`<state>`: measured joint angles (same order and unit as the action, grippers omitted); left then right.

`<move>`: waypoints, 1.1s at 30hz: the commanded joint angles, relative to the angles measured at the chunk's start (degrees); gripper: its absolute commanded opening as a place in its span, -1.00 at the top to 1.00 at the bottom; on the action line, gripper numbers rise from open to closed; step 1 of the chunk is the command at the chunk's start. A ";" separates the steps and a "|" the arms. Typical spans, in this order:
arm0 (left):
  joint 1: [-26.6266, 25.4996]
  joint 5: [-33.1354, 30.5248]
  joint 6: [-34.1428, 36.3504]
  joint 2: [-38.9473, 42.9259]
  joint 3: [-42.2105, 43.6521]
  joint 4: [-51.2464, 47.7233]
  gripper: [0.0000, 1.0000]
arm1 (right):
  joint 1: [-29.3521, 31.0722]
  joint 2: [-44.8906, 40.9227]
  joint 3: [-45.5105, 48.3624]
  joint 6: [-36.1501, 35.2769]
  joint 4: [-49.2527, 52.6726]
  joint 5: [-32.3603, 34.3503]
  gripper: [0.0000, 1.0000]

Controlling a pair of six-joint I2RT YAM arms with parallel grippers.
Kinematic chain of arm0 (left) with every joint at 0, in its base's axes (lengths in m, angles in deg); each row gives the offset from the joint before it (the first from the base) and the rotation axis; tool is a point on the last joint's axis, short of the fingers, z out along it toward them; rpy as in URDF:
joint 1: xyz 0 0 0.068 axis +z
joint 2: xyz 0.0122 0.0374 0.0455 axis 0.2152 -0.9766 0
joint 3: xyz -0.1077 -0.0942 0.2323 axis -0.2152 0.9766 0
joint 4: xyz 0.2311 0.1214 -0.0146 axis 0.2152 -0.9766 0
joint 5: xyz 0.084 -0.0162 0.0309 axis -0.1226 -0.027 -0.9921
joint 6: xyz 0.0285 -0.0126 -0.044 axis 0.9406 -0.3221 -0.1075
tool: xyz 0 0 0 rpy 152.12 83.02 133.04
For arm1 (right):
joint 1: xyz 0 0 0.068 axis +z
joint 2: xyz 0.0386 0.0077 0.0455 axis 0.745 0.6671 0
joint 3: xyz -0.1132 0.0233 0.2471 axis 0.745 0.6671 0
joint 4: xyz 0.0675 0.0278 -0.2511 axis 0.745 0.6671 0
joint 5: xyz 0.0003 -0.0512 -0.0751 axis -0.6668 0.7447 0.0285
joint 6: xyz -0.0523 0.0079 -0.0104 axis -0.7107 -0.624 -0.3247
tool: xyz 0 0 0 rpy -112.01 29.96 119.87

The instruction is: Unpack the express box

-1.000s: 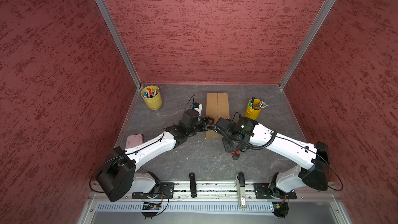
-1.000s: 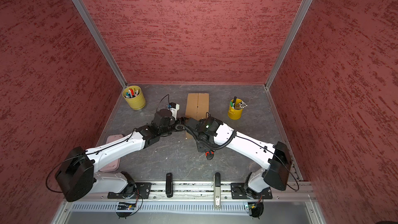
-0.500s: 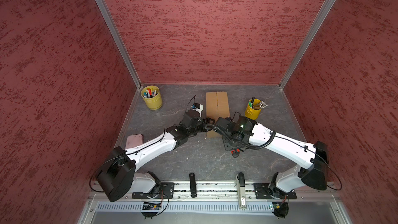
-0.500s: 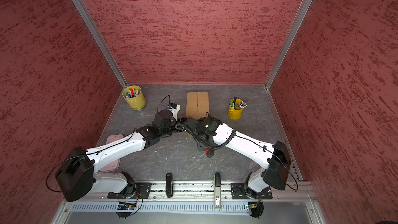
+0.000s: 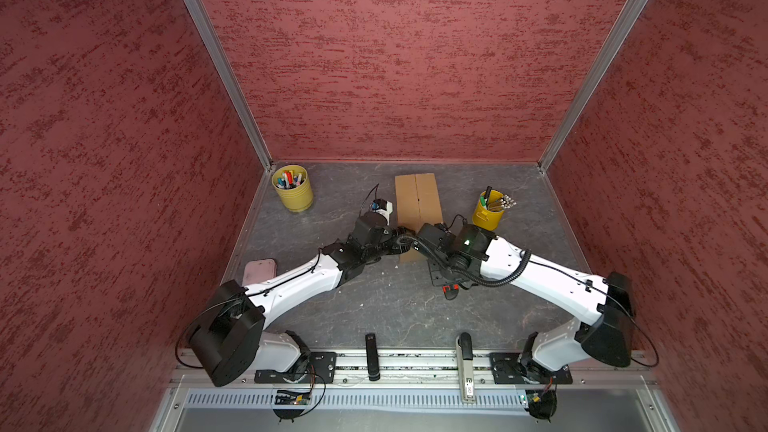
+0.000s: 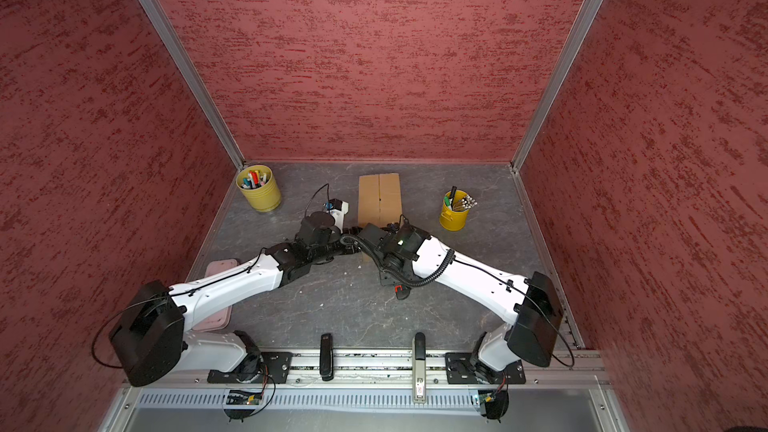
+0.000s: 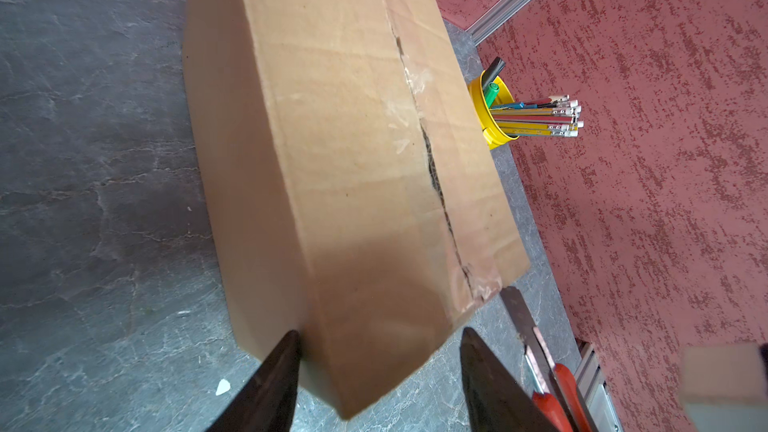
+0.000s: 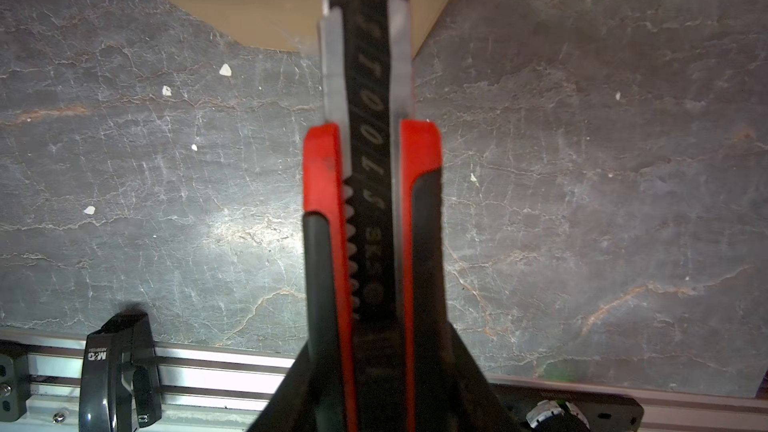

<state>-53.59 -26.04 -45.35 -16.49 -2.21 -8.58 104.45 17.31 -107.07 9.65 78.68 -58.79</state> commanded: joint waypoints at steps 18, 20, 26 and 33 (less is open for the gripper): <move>-2.69 -0.60 0.18 -1.33 -3.90 0.83 -0.27 | 0.21 -1.26 0.62 -4.75 -6.15 -4.41 1.00; -2.78 -0.75 0.18 -0.94 -3.87 0.45 -0.31 | 0.22 -1.79 0.90 -4.50 -5.96 -4.45 1.00; -1.34 -1.22 2.25 2.18 -4.57 -3.61 -0.54 | 0.18 -5.07 3.00 -2.74 -4.66 -4.29 1.00; 8.79 5.42 8.78 0.43 -10.04 -9.06 -0.99 | -0.73 -7.91 6.03 -1.93 -4.82 -4.74 1.00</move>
<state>-48.09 -24.10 -41.02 -15.59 -9.12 -15.18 104.12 11.54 -101.97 7.53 75.51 -62.88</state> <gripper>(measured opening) 0.988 0.404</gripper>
